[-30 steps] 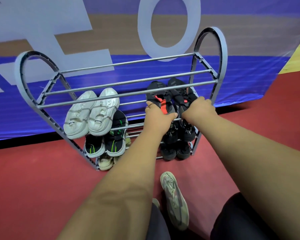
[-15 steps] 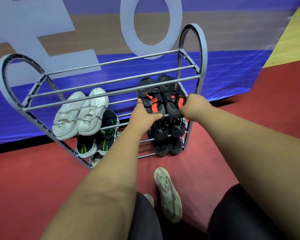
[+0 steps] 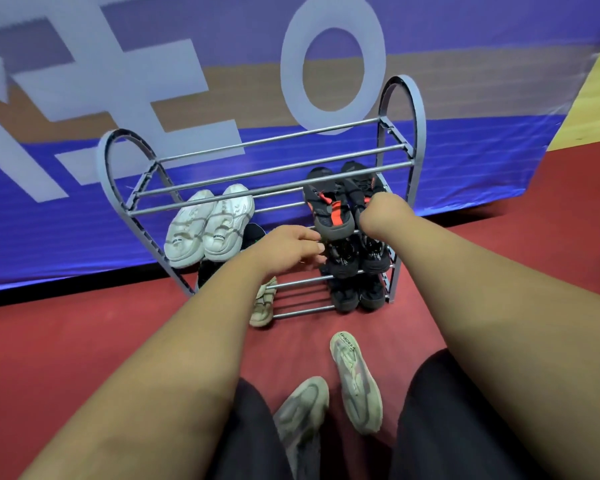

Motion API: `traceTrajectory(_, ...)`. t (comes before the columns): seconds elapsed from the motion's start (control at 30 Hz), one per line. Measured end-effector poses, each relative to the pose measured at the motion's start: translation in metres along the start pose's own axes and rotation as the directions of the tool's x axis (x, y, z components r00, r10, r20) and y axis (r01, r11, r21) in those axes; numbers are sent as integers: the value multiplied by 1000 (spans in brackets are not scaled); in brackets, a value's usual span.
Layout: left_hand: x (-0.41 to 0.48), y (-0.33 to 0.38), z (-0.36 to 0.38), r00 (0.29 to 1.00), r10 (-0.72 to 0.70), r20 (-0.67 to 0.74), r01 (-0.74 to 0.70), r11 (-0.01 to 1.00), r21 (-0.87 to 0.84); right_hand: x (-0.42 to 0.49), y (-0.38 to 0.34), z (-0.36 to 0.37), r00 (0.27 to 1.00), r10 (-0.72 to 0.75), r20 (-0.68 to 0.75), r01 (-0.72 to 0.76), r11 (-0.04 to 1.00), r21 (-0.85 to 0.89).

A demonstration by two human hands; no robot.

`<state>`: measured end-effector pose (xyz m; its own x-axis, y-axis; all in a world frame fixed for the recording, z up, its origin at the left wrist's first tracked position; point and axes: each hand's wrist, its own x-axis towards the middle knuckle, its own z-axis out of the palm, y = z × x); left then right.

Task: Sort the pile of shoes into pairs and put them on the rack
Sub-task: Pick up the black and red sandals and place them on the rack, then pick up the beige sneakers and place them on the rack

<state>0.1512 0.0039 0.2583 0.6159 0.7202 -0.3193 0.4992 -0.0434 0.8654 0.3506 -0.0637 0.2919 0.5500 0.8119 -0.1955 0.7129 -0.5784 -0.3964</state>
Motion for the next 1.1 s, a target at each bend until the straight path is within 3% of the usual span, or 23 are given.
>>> traceTrajectory(0.17, -45, -8, -15, 998, -49, -39, 57, 967, 248, -24, -4, 0, 987, -147, 71, 145, 989, 30)
traceTrajectory(0.3, -76, -3, -27, 997, -67, -31, 73, 962, 261, -49, -12, -2, 969, -234, 81, 233, 972, 26)
traceTrajectory(0.47, -103, -14, -41, 987, -153, -49, 160, 896, 415, -73, -35, 3, 949, -286, 135, 294, 955, -40)
traceTrajectory(0.53, -107, -36, -35, 975, -211, -74, 223, 918, 328, -82, -43, 13, 931, -310, 190, 335, 935, -114)
traceTrajectory(0.6, -112, -66, -18, 962, -265, -62, 271, 919, 287, -91, -45, 41, 913, -322, 250, 370, 912, -178)
traceTrajectory(0.7, -127, -131, 16, 918, -395, -30, 379, 854, 356, -116, -33, 118, 859, -335, 387, 450, 855, -259)
traceTrajectory(0.87, -171, -250, 70, 780, -626, -24, 544, 658, 521, -178, 20, 255, 764, -94, 639, 391, 854, -342)
traceTrajectory(0.97, -197, -300, 93, 758, -650, -57, 548, 587, 596, -196, 53, 310, 709, -29, 704, 395, 844, -364)
traceTrajectory(1.1, -205, -323, 112, 776, -619, -120, 565, 598, 568, -186, 76, 354, 731, -33, 681, 346, 879, -329)
